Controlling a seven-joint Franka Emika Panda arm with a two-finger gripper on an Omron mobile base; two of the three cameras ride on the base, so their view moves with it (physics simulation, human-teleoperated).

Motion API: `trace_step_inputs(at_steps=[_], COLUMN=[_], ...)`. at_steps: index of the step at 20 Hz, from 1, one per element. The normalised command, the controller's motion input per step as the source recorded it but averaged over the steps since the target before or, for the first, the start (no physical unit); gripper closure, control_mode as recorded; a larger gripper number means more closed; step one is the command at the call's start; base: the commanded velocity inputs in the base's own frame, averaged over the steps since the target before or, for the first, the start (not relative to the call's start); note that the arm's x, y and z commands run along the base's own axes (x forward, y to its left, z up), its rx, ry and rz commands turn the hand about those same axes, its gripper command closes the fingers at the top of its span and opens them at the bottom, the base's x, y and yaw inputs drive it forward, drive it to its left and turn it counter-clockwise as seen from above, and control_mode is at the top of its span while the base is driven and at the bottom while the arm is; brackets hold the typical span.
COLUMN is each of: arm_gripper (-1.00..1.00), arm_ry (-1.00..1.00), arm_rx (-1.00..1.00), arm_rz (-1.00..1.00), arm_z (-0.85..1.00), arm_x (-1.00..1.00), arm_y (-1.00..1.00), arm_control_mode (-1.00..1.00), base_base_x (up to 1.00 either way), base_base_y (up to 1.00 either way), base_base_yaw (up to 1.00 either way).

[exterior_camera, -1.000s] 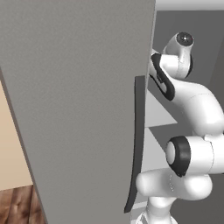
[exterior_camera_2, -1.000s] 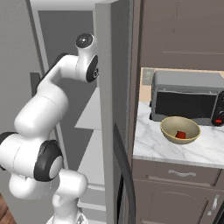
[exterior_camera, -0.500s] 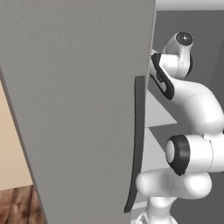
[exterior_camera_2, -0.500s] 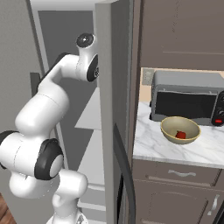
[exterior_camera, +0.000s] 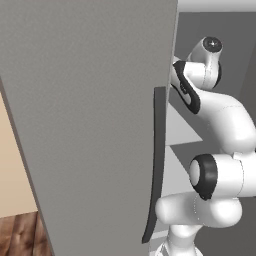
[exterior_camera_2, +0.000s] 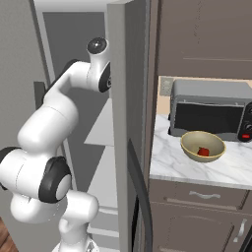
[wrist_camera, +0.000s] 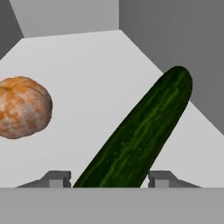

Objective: Take the cucumber, bell pepper, and tangerine from the freezer and place them in the bowl on the counter.

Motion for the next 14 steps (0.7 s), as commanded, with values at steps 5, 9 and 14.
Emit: trace_step_inputs(at_steps=[5, 9, 14], arm_gripper=[1.00, 1.00, 1.00], arm_ry=[0.00, 0.00, 0.00], arm_rx=[0.00, 0.00, 0.00], arm_rz=[0.00, 0.00, 0.00], arm_z=[-0.04, -0.01, -0.02], arm_x=[-0.01, -0.21, -0.55], arm_y=[0.00, 0.00, 0.01], arm_control_mode=[-1.00, -1.00, -1.00], base_base_x=[0.00, 0.00, 0.00], base_base_y=[0.00, 0.00, 0.00], base_base_yaw=[0.00, 0.00, 0.00])
